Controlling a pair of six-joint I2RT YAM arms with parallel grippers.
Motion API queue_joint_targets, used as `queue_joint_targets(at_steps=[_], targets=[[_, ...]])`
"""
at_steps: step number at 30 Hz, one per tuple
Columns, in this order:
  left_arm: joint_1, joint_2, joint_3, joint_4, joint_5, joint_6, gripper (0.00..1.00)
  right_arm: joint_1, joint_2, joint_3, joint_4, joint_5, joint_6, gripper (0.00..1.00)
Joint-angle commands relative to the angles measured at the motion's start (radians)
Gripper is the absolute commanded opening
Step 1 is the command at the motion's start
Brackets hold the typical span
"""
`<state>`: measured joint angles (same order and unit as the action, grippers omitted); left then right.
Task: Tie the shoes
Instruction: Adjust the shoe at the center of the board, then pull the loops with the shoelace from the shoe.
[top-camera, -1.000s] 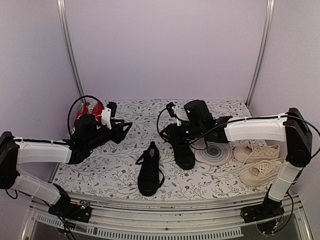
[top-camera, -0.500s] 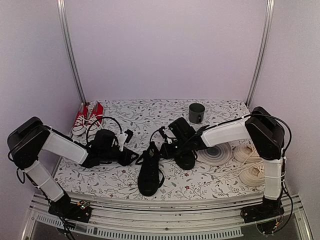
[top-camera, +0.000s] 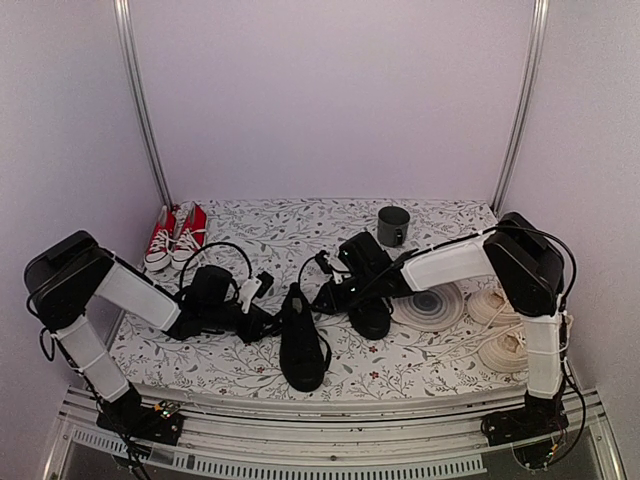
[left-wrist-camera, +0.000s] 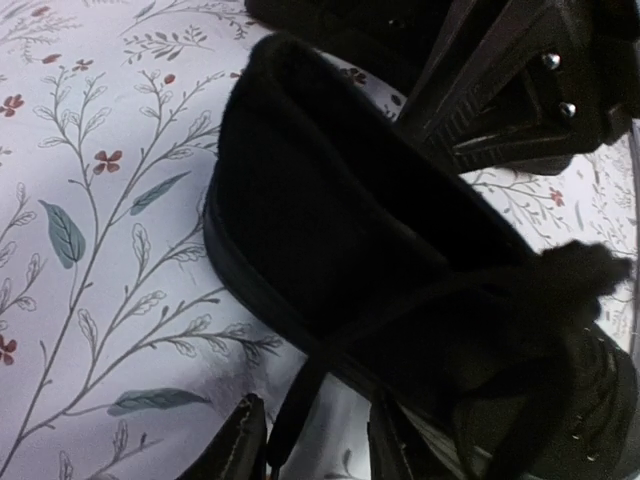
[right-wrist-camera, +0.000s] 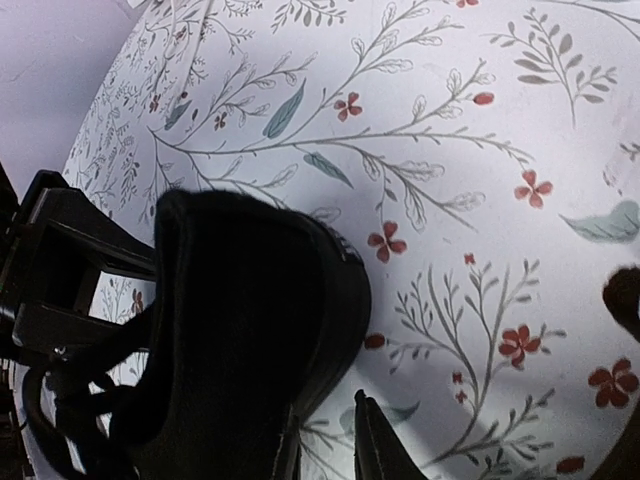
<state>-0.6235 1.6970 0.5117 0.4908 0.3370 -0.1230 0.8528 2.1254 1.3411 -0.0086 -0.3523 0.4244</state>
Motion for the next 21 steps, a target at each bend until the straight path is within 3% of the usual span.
queue_joint_targets(at_steps=[1, 4, 7, 12, 16, 21], targets=[[-0.018, -0.144, -0.061, 0.029, 0.025, -0.019, 0.36, -0.026, -0.179, -0.090, 0.030, -0.049, -0.086, 0.24], [-0.021, -0.254, -0.149, 0.062, -0.064, -0.060, 0.39, -0.026, -0.229, -0.090, -0.013, -0.158, -0.209, 0.30], [-0.021, -0.346, -0.267, 0.210, -0.117, -0.041, 0.43, -0.017, -0.233, -0.068, -0.043, -0.263, -0.314, 0.32], [-0.079, -0.405, -0.352, 0.442, -0.146, 0.273, 0.61, 0.004, -0.156, 0.057, -0.089, -0.341, -0.379, 0.39], [-0.065, -0.287, -0.402, 0.736, -0.153, 0.415, 0.70, 0.018, -0.098, 0.112, -0.090, -0.344, -0.409, 0.41], [-0.031, -0.087, -0.330, 0.815, 0.087, 0.433, 0.70, 0.022, -0.039, 0.162, -0.174, -0.318, -0.467, 0.38]])
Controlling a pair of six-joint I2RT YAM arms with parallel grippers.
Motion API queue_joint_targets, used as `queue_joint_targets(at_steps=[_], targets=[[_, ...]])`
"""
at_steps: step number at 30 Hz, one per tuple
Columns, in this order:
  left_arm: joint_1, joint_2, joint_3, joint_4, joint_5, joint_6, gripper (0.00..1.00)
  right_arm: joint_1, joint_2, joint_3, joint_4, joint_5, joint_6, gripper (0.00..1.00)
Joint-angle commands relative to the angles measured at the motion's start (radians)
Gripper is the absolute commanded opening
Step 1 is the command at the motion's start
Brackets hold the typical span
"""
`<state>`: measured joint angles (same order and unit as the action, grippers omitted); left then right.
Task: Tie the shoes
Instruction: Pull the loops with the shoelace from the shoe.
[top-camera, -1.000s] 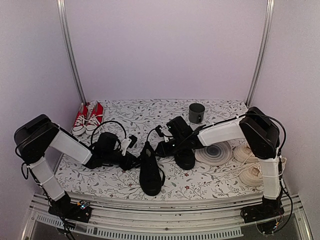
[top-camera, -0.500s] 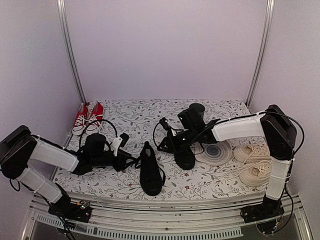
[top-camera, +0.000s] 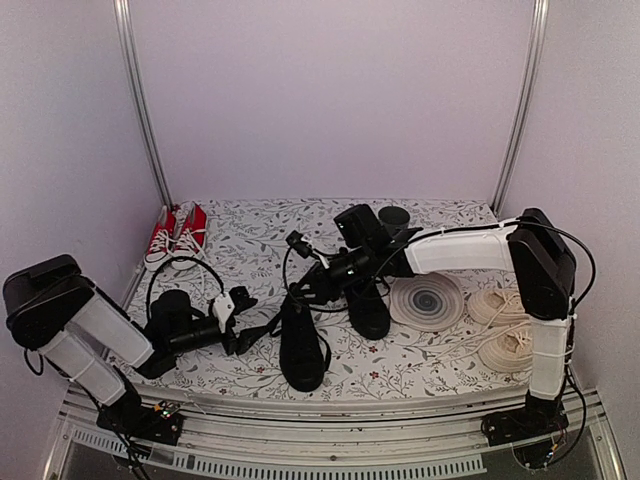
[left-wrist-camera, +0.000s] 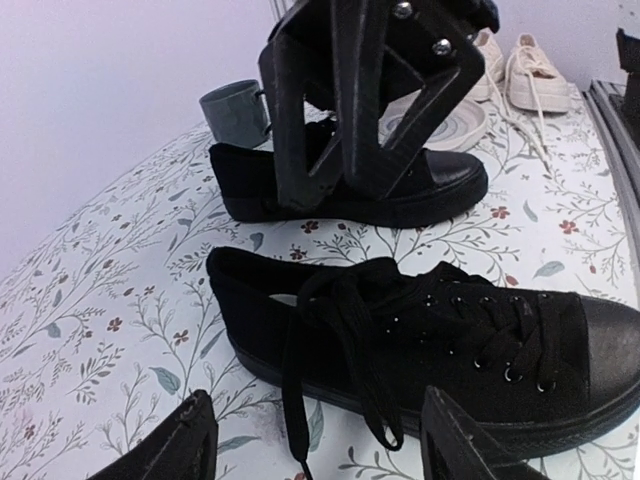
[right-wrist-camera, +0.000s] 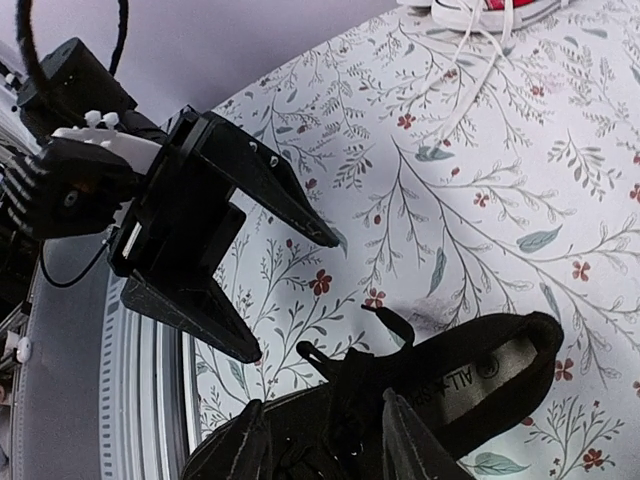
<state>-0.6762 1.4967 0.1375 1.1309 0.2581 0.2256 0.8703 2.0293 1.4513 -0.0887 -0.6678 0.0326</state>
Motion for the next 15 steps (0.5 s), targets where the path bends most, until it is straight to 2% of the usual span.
queue_joint_targets(at_steps=[1, 3, 7, 12, 15], targets=[[0.025, 0.142, 0.051, 0.202, 0.208, 0.081, 0.70, 0.004, 0.069, 0.063, -0.118, 0.001, -0.095, 0.38], [0.039, 0.184, 0.064, 0.247, 0.281, 0.058, 0.71, 0.005, 0.081, 0.071, -0.147, -0.021, -0.119, 0.38], [0.063, 0.247, 0.127, 0.208, 0.360, 0.031, 0.72, 0.004, 0.084, 0.054, -0.141, -0.064, -0.132, 0.39], [0.069, 0.268, 0.176, 0.134, 0.375, 0.018, 0.69, 0.004, 0.093, 0.044, -0.103, -0.074, -0.114, 0.26], [0.072, 0.268, 0.194, 0.054, 0.342, 0.039, 0.66, 0.004, 0.101, 0.048, -0.089, -0.075, -0.102, 0.26]])
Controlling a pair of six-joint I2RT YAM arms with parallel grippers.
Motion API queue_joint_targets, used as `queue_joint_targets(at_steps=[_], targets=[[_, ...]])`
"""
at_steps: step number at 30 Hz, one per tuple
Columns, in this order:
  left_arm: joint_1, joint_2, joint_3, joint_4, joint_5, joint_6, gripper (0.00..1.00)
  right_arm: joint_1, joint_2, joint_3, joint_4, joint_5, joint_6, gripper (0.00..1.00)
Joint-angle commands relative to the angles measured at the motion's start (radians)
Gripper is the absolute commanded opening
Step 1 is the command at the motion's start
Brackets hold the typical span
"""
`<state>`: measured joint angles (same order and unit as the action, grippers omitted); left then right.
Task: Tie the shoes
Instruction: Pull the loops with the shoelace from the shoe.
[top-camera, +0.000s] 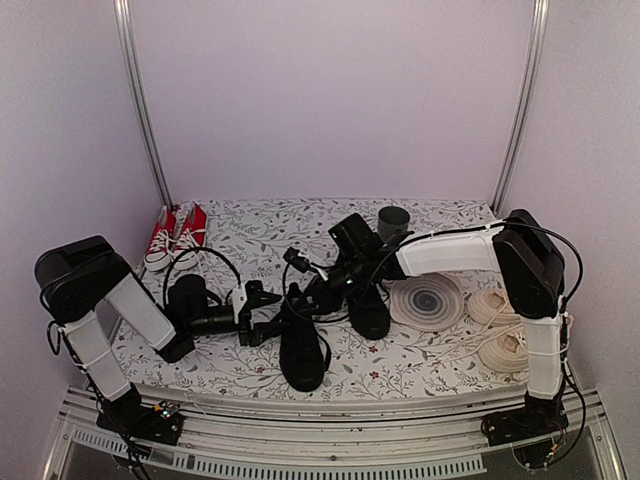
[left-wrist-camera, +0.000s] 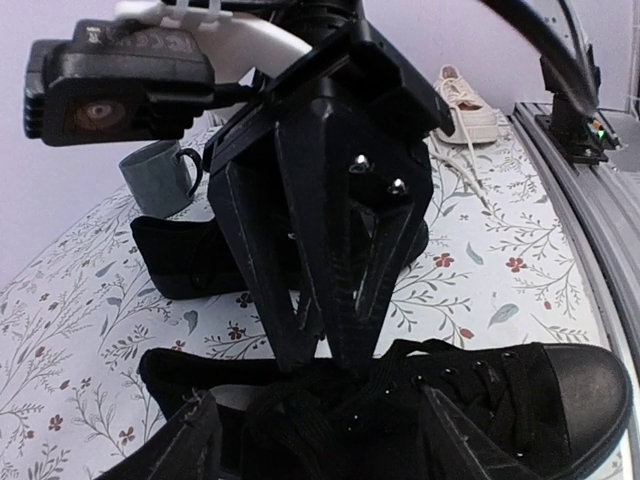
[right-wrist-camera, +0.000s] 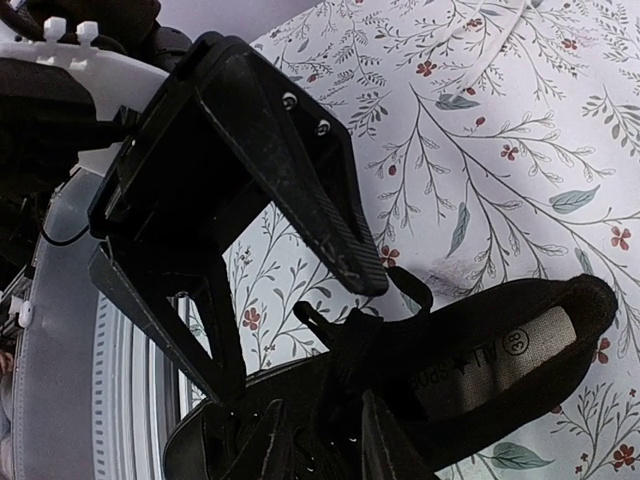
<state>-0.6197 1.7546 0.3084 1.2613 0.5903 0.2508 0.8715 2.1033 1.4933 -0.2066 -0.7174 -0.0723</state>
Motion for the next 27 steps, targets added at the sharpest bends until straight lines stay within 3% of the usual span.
queue_joint_targets(at_steps=[1, 9, 17, 27], targets=[[0.018, 0.006, 0.028, -0.098, 0.005, 0.019, 0.65, 0.003, 0.031, 0.008, 0.029, -0.024, 0.003, 0.28], [0.029, 0.002, 0.029, -0.139, 0.019, 0.041, 0.62, 0.004, 0.059, 0.012, 0.067, -0.047, 0.040, 0.30], [0.037, 0.017, 0.062, -0.196, 0.025, 0.058, 0.62, 0.005, 0.051, 0.016, 0.060, -0.053, 0.041, 0.03], [0.040, 0.010, 0.099, -0.266, 0.081, 0.110, 0.54, 0.005, 0.006, 0.004, 0.039, -0.057, 0.013, 0.01]])
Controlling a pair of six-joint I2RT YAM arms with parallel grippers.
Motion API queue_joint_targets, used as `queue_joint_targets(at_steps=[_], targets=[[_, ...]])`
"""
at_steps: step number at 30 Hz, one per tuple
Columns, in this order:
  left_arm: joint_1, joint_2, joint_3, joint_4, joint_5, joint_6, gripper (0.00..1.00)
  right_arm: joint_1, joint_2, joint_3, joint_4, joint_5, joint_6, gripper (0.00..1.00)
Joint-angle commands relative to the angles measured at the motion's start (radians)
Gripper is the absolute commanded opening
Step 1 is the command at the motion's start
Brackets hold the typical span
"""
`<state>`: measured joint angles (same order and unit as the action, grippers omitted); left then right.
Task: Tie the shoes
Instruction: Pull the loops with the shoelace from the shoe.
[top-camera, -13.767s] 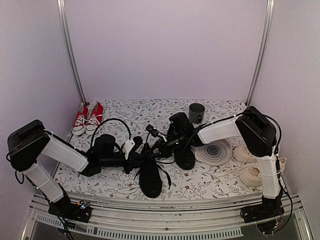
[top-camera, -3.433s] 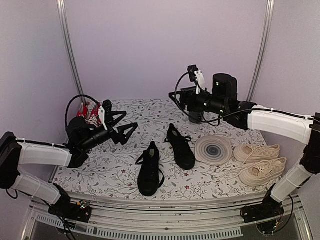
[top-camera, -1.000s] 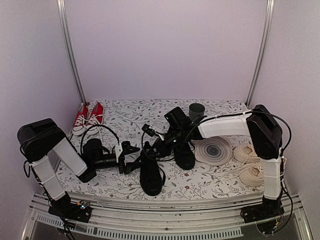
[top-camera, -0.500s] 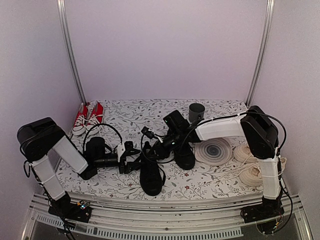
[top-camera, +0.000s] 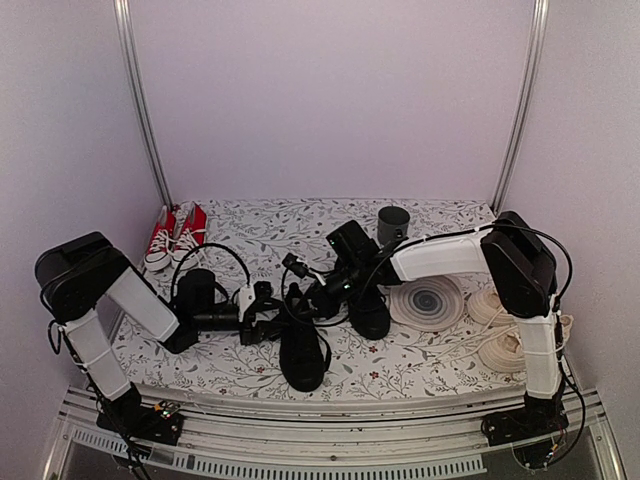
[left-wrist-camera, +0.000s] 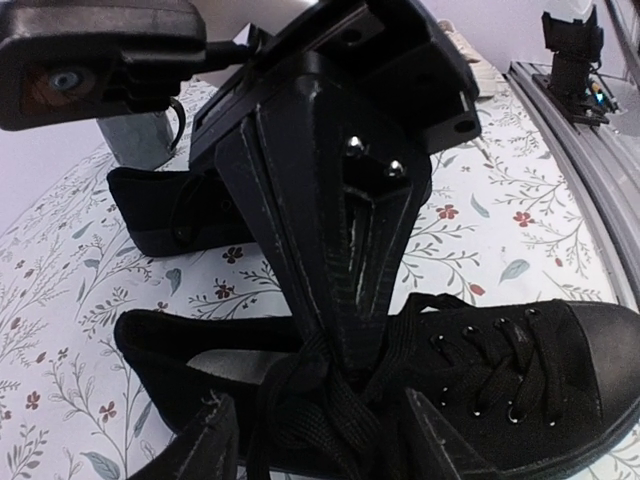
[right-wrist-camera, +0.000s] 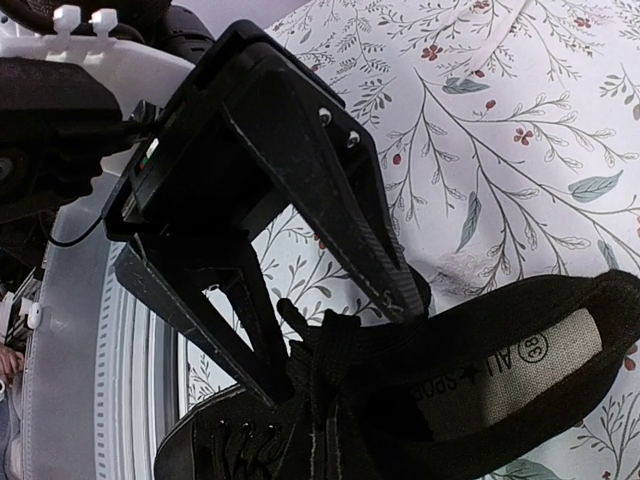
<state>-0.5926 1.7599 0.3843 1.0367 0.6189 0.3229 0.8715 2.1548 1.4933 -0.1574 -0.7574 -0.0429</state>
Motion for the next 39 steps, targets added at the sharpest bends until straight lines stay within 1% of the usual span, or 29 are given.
queue_joint_targets(at_steps=[1, 4, 12, 14, 18, 21, 23, 24, 26, 29, 32, 33, 34, 35, 36, 37, 39], targets=[[0.013, 0.005, 0.024, -0.045, 0.057, 0.043, 0.52, 0.005, -0.045, 0.004, -0.010, -0.017, -0.017, 0.01], [0.013, 0.002, 0.020, -0.054, 0.077, 0.058, 0.47, 0.004, -0.046, 0.004, -0.010, -0.020, -0.017, 0.01], [0.011, -0.011, 0.022, -0.034, 0.062, 0.035, 0.26, 0.004, -0.045, 0.007, -0.007, -0.023, -0.020, 0.01], [0.011, -0.008, 0.021, -0.026, 0.073, 0.026, 0.19, 0.003, -0.048, 0.007, -0.010, -0.024, -0.021, 0.01], [0.012, -0.005, 0.018, -0.021, 0.066, 0.005, 0.00, -0.005, -0.065, -0.008, -0.011, -0.019, -0.025, 0.03], [0.011, -0.004, 0.016, -0.021, 0.061, -0.005, 0.00, -0.015, -0.078, -0.027, -0.010, -0.019, -0.023, 0.10], [0.012, 0.000, 0.017, -0.021, 0.062, -0.008, 0.00, -0.019, -0.084, -0.036, -0.001, -0.021, -0.022, 0.18], [0.011, 0.002, 0.018, -0.022, 0.062, -0.011, 0.00, -0.019, -0.083, -0.036, 0.002, -0.026, -0.022, 0.23], [0.012, 0.006, 0.024, -0.021, 0.062, -0.015, 0.00, -0.018, -0.075, -0.030, 0.015, -0.045, -0.020, 0.29], [0.011, 0.012, 0.033, -0.028, 0.064, -0.022, 0.00, -0.014, -0.060, -0.021, 0.040, -0.060, -0.007, 0.32], [0.011, 0.012, 0.036, -0.032, 0.065, -0.024, 0.04, -0.005, -0.039, -0.004, 0.040, -0.051, -0.002, 0.34], [0.012, 0.011, 0.036, -0.035, 0.066, -0.025, 0.06, -0.004, -0.033, -0.001, 0.039, -0.048, -0.003, 0.33], [0.012, 0.011, 0.036, -0.038, 0.067, -0.025, 0.08, -0.004, -0.028, 0.001, 0.041, -0.046, -0.002, 0.31], [0.012, 0.009, 0.036, -0.041, 0.067, -0.025, 0.11, -0.004, -0.027, 0.002, 0.042, -0.042, -0.001, 0.26], [0.012, 0.006, 0.036, -0.046, 0.067, -0.031, 0.15, -0.004, -0.027, 0.002, 0.045, -0.042, 0.000, 0.17], [0.013, 0.002, 0.033, -0.052, 0.067, -0.037, 0.19, -0.005, -0.028, 0.003, 0.044, -0.040, -0.001, 0.11], [0.012, -0.017, 0.019, -0.058, 0.065, -0.058, 0.28, -0.005, -0.031, 0.006, 0.034, -0.032, -0.008, 0.05]])
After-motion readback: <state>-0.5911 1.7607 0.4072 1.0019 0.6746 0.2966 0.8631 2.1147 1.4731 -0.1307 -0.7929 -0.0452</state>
